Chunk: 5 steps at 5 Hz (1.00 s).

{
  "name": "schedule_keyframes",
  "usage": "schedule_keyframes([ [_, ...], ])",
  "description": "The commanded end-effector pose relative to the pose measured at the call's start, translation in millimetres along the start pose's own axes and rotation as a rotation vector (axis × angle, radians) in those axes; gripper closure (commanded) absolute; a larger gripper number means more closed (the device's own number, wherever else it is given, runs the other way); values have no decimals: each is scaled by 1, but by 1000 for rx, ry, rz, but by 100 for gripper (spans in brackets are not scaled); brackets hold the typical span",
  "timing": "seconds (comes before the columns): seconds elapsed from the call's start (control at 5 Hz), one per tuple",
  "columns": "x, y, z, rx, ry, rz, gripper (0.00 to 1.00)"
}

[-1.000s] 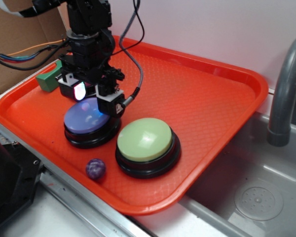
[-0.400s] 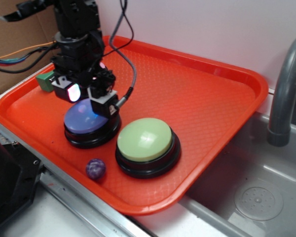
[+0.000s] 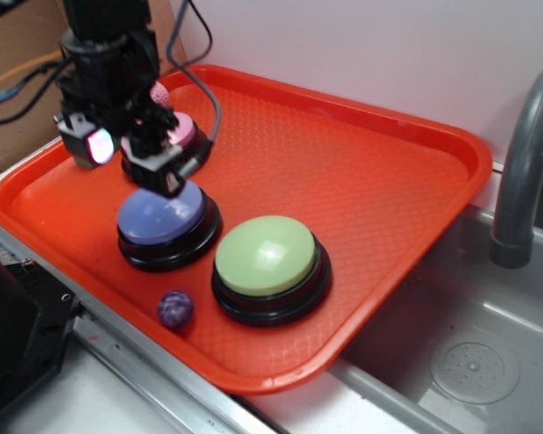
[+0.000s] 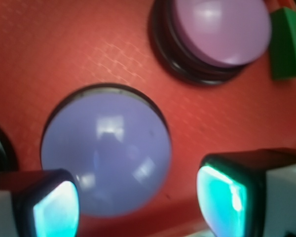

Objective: Push the purple button.

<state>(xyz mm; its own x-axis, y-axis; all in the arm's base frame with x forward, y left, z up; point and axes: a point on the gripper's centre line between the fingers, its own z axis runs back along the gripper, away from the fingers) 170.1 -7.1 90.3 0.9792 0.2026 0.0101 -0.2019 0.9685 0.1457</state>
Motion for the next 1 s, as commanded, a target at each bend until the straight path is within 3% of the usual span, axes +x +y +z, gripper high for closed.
schedule_keyframes([
  [0.0,12,11,29,-30,-32,-43,0],
  [0.8,4,15,63,-6,-60,-85,0],
])
